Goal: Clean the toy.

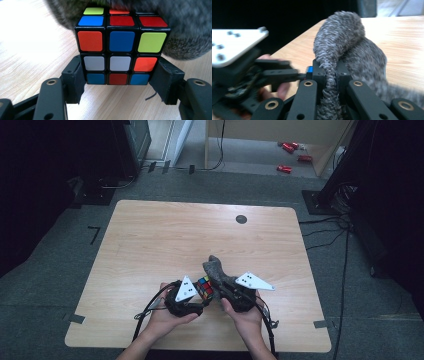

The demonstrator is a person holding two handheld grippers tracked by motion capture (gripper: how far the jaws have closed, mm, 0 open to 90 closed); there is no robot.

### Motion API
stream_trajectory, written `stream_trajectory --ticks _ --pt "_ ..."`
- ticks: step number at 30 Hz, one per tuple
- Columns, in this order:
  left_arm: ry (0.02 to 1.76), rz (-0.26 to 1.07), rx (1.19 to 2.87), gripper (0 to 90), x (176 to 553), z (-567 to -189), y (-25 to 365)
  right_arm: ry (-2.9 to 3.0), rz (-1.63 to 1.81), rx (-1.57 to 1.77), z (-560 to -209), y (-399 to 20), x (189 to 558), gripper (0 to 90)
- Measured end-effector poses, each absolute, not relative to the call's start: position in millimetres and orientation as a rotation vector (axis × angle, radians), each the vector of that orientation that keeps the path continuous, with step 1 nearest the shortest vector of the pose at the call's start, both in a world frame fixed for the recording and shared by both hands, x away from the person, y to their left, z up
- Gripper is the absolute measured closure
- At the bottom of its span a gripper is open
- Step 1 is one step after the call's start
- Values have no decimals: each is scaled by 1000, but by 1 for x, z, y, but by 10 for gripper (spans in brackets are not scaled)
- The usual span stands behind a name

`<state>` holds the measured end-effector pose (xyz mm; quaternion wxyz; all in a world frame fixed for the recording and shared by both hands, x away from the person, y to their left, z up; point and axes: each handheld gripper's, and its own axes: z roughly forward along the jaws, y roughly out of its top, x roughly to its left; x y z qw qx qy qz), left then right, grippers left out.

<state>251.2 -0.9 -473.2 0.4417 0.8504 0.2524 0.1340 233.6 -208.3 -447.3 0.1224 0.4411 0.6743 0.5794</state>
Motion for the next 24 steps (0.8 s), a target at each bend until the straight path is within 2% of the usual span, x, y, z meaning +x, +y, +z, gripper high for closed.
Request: stream_trajectory --ticks 6,14,24 --pt "599 328 2103 356 247 -473 -4 2022 1690 1180 -443 -192 227 828" --pt "597 330 2083 356 249 -471 1 1901 1670 1332 -448 -221 240 830" --pt "548 276 1981 356 248 -468 7 1732 1835 1561 -456 -240 245 832"
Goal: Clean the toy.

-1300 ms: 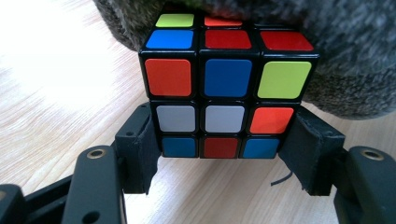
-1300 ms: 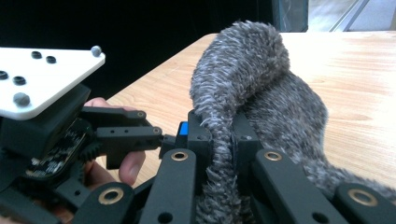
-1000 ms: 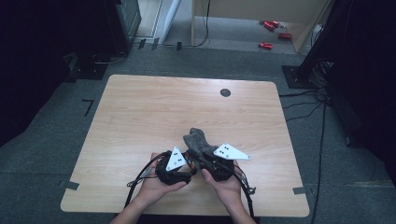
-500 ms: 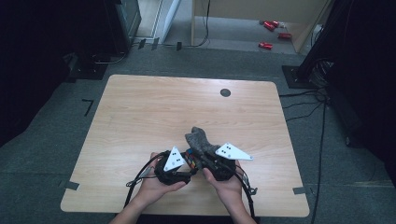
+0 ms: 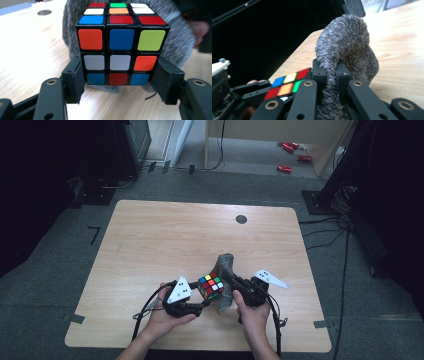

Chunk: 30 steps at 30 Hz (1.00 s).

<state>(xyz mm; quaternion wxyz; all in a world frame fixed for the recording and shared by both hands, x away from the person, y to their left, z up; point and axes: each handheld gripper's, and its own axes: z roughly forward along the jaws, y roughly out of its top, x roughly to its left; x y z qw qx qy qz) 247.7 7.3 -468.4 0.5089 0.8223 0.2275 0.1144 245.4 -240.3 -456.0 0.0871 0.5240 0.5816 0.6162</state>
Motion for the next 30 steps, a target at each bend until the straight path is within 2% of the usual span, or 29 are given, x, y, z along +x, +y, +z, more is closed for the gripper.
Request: stream_trajectory --ticks 6,15,19,26,30 --pt "476 282 1985 356 242 -470 2 1730 1861 1624 -464 -239 248 833" --pt "491 313 2008 355 244 -476 -1 1664 1942 1635 -454 -242 243 836" --pt "534 380 2063 355 248 -481 1 1668 1833 1607 -457 -247 245 834" --pt "588 335 1988 355 256 -474 18 1805 1581 1583 -475 -256 257 811" --pt "616 328 1970 356 260 -472 25 1846 1553 1554 -483 -256 260 778"
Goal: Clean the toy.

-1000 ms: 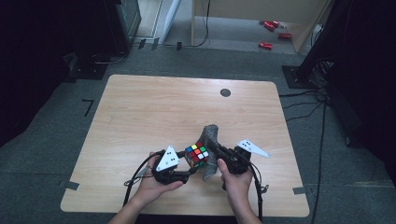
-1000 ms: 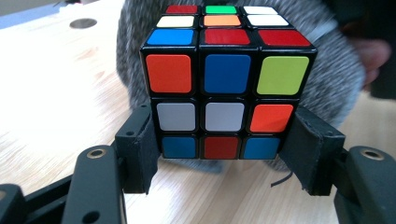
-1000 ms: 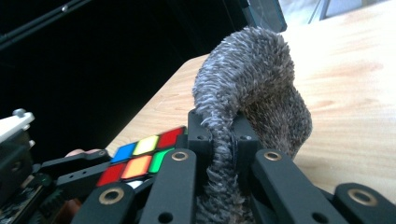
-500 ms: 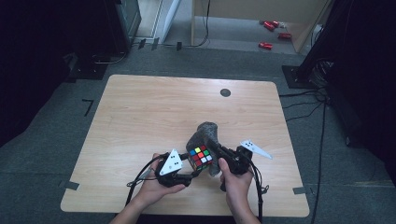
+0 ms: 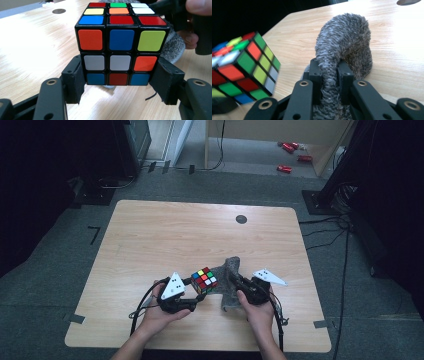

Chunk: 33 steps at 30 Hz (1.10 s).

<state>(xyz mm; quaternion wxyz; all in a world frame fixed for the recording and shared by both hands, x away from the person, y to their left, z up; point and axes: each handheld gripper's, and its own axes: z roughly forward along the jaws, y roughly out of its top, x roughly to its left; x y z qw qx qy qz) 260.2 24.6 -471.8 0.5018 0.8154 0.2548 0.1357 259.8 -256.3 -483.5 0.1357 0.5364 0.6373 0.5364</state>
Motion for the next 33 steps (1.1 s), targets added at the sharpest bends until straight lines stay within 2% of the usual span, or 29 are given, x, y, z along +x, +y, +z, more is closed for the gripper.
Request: stream_trajectory --ticks 2,7,9,15,22,25,28,29,30,32,33 --pt "626 334 1971 356 262 -471 27 1859 1543 1519 -485 -256 260 734" --pt "650 351 1984 356 265 -470 34 1879 1519 1405 -484 -255 259 532" --pt "653 359 1996 356 265 -470 34 1880 1511 1386 -482 -255 258 481" --pt "651 373 2015 356 265 -472 33 1855 1498 1341 -471 -253 253 401" --pt "655 399 2041 356 265 -474 29 1845 1473 1309 -449 -242 242 239" --pt "653 398 2042 356 265 -474 29 1837 1464 1286 -443 -239 240 209" --pt "655 397 2042 356 265 -474 30 1848 1439 1285 -444 -240 241 257" --pt "656 398 2042 356 265 -473 30 1852 1423 1298 -447 -242 242 319" --pt "656 398 2041 356 265 -473 30 1854 1395 1305 -451 -244 243 454" --pt "657 397 2039 356 265 -473 30 1883 1347 1332 -461 -249 246 617" --pt "657 396 2038 356 265 -473 30 1911 1336 1344 -466 -252 248 642"
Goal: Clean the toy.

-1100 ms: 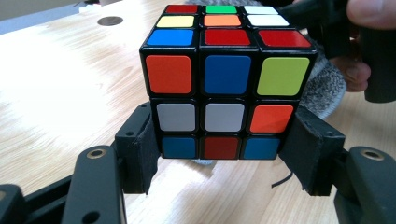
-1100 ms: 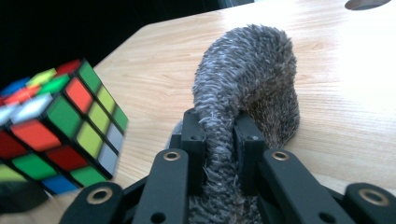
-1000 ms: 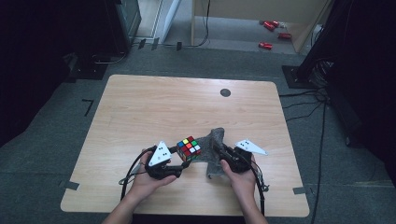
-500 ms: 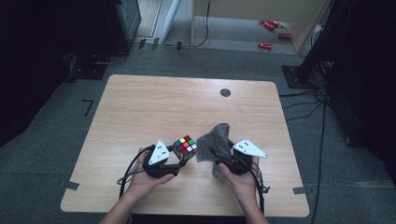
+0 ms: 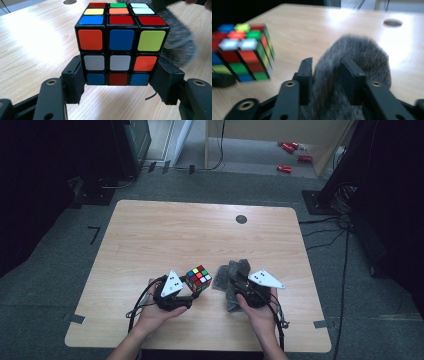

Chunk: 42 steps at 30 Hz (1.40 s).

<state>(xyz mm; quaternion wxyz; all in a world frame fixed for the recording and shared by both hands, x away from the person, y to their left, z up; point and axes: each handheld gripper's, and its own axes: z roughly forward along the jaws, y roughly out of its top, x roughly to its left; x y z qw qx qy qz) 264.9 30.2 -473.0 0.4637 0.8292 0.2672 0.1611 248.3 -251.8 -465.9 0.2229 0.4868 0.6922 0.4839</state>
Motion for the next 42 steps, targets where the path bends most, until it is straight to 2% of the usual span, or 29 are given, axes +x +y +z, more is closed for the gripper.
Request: stream_trajectory --ticks 6,7,11,16,21,32,38,42 --pt "657 391 2039 356 265 -473 30 1954 1310 1322 -475 -254 250 772" --pt "657 391 2039 356 265 -473 30 1963 1301 1315 -476 -253 250 751" --pt "652 390 2042 356 265 -474 29 1908 1305 1315 -471 -251 246 554" --pt "637 395 2054 356 262 -474 24 1892 1461 1271 -453 -242 239 430" --pt "605 417 2075 356 257 -475 14 1952 1528 1270 -448 -222 236 269" --pt "550 473 2095 356 248 -477 1 2011 1528 1331 -454 -198 234 150" --pt "540 502 2083 356 245 -476 -1 2053 1476 1354 -461 -190 235 155" --pt "540 511 2077 355 244 -476 -1 2068 1455 1361 -464 -187 235 245"
